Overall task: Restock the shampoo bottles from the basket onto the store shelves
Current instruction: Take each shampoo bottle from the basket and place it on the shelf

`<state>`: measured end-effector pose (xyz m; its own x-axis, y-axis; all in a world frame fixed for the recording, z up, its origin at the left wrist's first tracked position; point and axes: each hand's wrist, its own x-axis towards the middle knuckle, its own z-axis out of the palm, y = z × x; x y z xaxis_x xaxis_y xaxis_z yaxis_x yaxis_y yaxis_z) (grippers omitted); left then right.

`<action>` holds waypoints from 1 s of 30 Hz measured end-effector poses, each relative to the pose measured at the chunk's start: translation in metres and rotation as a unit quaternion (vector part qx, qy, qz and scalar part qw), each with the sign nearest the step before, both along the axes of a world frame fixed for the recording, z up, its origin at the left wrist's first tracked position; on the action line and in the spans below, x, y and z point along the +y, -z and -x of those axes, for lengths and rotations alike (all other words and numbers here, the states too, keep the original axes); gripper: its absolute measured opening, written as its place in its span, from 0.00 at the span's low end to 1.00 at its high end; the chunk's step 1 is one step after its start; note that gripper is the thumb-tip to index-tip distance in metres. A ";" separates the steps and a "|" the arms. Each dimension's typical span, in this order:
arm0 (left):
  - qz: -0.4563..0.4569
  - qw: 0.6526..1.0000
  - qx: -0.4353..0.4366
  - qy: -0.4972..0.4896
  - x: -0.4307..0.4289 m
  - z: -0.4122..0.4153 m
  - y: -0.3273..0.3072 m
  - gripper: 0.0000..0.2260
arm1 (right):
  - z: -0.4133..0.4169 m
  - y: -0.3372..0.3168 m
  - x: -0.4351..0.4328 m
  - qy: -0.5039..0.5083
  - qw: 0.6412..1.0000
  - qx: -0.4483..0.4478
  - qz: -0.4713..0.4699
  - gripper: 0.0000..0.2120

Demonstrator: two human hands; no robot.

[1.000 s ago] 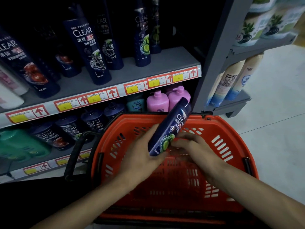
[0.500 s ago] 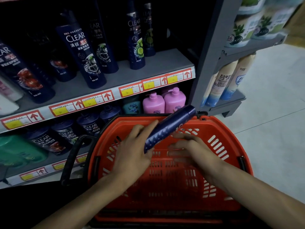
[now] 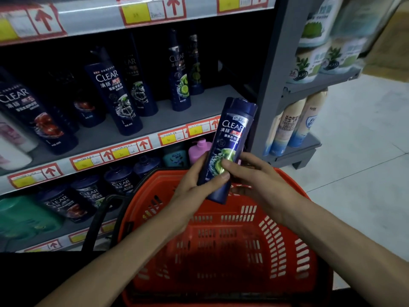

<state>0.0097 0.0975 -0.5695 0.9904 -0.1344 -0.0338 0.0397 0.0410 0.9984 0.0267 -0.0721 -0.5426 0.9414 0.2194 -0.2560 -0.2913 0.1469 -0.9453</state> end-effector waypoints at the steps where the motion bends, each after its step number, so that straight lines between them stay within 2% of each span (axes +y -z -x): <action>1: -0.018 1.000 -0.013 0.001 -0.001 -0.003 -0.005 0.20 | -0.001 -0.003 -0.001 0.003 1.000 -0.005 -0.018 0.16; 3: -0.064 0.997 -0.039 0.007 0.000 -0.007 -0.015 0.15 | -0.002 -0.009 -0.002 0.006 0.999 -0.018 -0.034 0.15; 5: -0.117 0.991 -0.057 0.015 0.002 -0.012 -0.017 0.15 | -0.004 -0.008 -0.002 0.012 0.999 -0.039 -0.029 0.14; 8: -0.220 0.970 -0.101 -0.018 0.008 -0.025 -0.014 0.19 | -0.011 -0.012 -0.001 0.026 0.993 -0.113 0.029 0.14; 10: -0.246 0.961 -0.121 -0.042 0.011 -0.034 -0.014 0.21 | -0.022 -0.017 0.000 0.019 0.980 -0.180 0.085 0.16; 15: -0.251 0.950 -0.161 -0.098 0.013 -0.064 -0.028 0.17 | -0.062 -0.028 0.008 0.017 0.949 -0.272 0.159 0.24; 20: -0.201 0.954 -0.138 -0.175 0.011 -0.105 -0.045 0.15 | -0.105 -0.040 0.022 0.040 0.948 -0.279 0.149 0.26; 23: -0.205 0.945 -0.133 -0.219 0.009 -0.130 -0.050 0.12 | -0.133 -0.044 0.031 0.053 0.945 -0.283 0.153 0.24; 30: -0.252 0.922 -0.143 -0.257 0.013 -0.174 -0.065 0.21 | -0.190 -0.046 0.046 0.083 0.943 -0.282 0.153 0.24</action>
<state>0.1839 0.1101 -0.5041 0.8970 0.3163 0.3088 -0.1233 -0.4918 0.8619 0.2169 -0.0263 -0.4968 0.9617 0.0542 0.2688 0.2740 -0.1591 -0.9485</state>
